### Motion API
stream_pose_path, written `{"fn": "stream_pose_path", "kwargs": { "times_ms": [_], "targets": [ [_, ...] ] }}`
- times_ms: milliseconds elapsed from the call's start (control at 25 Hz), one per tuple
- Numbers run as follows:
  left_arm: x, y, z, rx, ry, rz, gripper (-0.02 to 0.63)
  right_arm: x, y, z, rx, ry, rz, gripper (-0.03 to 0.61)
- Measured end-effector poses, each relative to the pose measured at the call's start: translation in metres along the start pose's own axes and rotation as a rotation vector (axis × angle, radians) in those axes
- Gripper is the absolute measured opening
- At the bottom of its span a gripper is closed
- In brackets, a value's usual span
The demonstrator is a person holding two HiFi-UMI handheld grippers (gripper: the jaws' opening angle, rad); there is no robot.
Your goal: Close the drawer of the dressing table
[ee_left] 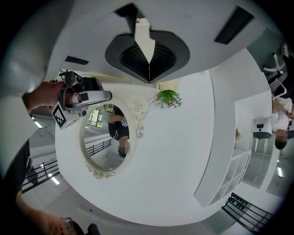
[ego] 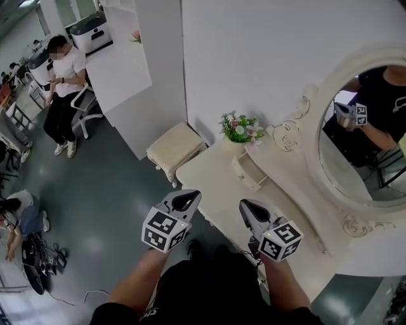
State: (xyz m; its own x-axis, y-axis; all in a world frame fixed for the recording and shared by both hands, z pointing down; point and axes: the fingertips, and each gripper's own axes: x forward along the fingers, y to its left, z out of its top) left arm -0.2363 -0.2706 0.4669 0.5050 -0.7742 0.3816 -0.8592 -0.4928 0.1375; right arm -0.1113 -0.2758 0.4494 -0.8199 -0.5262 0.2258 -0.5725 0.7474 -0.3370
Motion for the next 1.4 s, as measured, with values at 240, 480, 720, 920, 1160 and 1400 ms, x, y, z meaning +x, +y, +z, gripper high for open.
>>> {"fn": "stream_pose_path", "kwargs": {
  "times_ms": [240,480,720,920,1160,1400],
  "targets": [
    [0.046,-0.008,-0.009,-0.003,0.047,-0.055,0.008,-0.003,-0.024,-0.013,0.036,0.031,-0.025,0.011],
    [0.094,-0.025,-0.021,0.01,0.119,-0.09,0.017,-0.016,-0.053,-0.02,0.077,0.03,-0.04,0.011],
    [0.136,-0.037,-0.035,-0.006,0.177,-0.123,0.057,-0.025,-0.076,-0.028,0.118,0.034,-0.064,0.011],
    [0.165,-0.043,-0.048,0.003,0.225,-0.142,0.086,-0.029,-0.088,-0.029,0.126,0.035,-0.073,0.011],
    [0.193,-0.042,-0.068,-0.005,0.286,-0.148,0.112,-0.035,-0.098,-0.029,0.144,0.038,-0.091,0.011],
    [0.212,-0.036,-0.083,0.028,0.348,-0.122,0.115,-0.034,-0.103,-0.026,0.151,0.038,-0.099,0.011]
  ]
}}
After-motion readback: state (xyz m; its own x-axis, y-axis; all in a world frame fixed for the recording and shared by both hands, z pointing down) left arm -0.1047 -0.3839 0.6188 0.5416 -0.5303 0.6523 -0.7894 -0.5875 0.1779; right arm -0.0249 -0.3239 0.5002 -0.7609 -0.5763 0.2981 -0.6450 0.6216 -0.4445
